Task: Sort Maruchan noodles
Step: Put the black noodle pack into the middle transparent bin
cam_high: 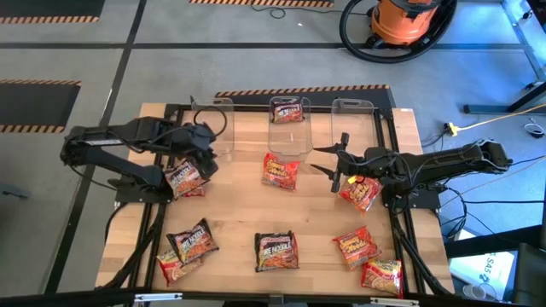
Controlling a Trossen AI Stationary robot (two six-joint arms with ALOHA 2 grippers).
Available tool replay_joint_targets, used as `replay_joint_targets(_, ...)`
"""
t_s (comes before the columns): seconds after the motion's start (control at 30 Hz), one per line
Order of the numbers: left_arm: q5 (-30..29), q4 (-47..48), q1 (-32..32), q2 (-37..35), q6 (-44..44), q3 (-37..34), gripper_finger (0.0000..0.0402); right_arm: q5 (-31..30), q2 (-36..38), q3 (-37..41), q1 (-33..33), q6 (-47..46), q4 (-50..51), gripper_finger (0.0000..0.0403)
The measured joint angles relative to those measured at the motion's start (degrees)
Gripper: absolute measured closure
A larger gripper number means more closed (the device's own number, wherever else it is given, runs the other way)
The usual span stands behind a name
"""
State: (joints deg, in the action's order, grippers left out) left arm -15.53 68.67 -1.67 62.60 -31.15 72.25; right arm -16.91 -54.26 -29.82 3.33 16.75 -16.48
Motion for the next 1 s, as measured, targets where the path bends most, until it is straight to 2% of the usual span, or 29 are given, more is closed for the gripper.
replay_joint_targets(0.2,-0.02,6.65,-2.64,0.01,-2.64,-0.22,0.0301,0.0,0.0,0.0,0.02,0.0,-0.09,0.0189)
replay_joint_targets(0.4,3.64,21.59,-6.66,0.02,-10.44,-0.24,0.0294,0.0,-0.01,0.0,0.01,0.0,-0.05,0.0189)
replay_joint_targets(0.53,8.65,20.47,-9.67,-0.08,-10.29,-2.62,0.027,0.02,-0.02,0.0,0.02,0.0,-0.03,0.0189)
replay_joint_targets(0.73,14.38,21.42,-17.68,-0.03,-4.37,-9.84,0.0232,4.26,-0.02,0.0,0.0,0.02,0.08,0.0189)
replay_joint_targets(1.0,15.05,20.05,-29.24,-0.04,8.1,-18.17,0.0221,5.11,-0.02,0.0,0.0,0.13,0.02,0.0189)
